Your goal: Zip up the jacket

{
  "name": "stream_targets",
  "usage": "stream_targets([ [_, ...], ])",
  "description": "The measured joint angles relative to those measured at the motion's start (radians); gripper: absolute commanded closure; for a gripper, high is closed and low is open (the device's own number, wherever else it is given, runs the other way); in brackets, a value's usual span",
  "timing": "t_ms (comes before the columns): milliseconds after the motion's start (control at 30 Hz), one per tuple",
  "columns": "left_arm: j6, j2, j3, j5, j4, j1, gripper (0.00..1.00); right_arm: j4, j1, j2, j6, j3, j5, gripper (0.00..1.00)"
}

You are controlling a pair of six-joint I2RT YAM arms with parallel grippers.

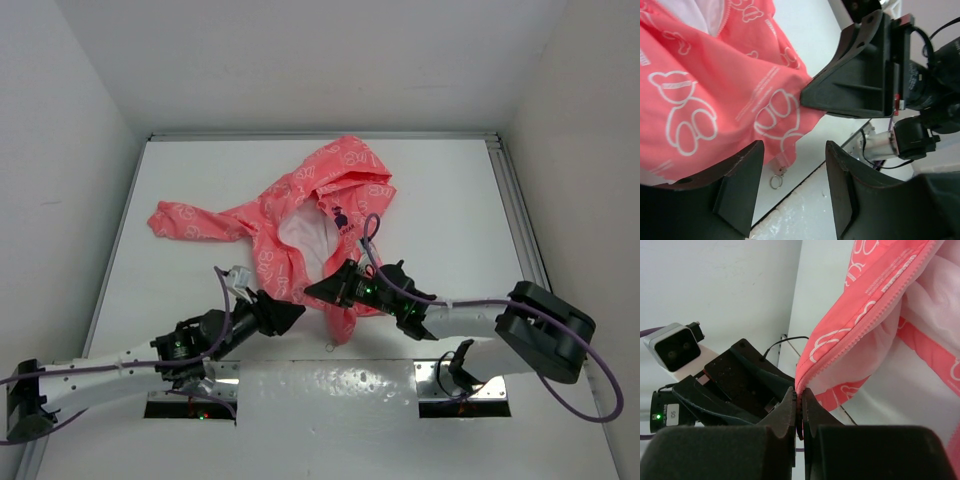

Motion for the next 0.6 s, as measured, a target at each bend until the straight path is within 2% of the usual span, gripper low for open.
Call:
stream_targets([
  [300, 0.0, 0.14, 0.0, 0.026, 0.169, 0.0, 0.54, 0.114, 0.0, 0.028, 0.02, -0.018, -0.024, 1.0],
  [433, 0.003, 0.182, -0.001, 0.023, 0.223, 0.0, 0.6, 0.147, 0.0, 0.03, 0.034, -0.023, -0.031, 1.0],
  [600, 0.011, 0.201, -0.001, 0.007, 0.266, 0.0, 0.61, 0.166, 0.0, 0.038, 0.049, -0.04, -0.037, 1.0],
])
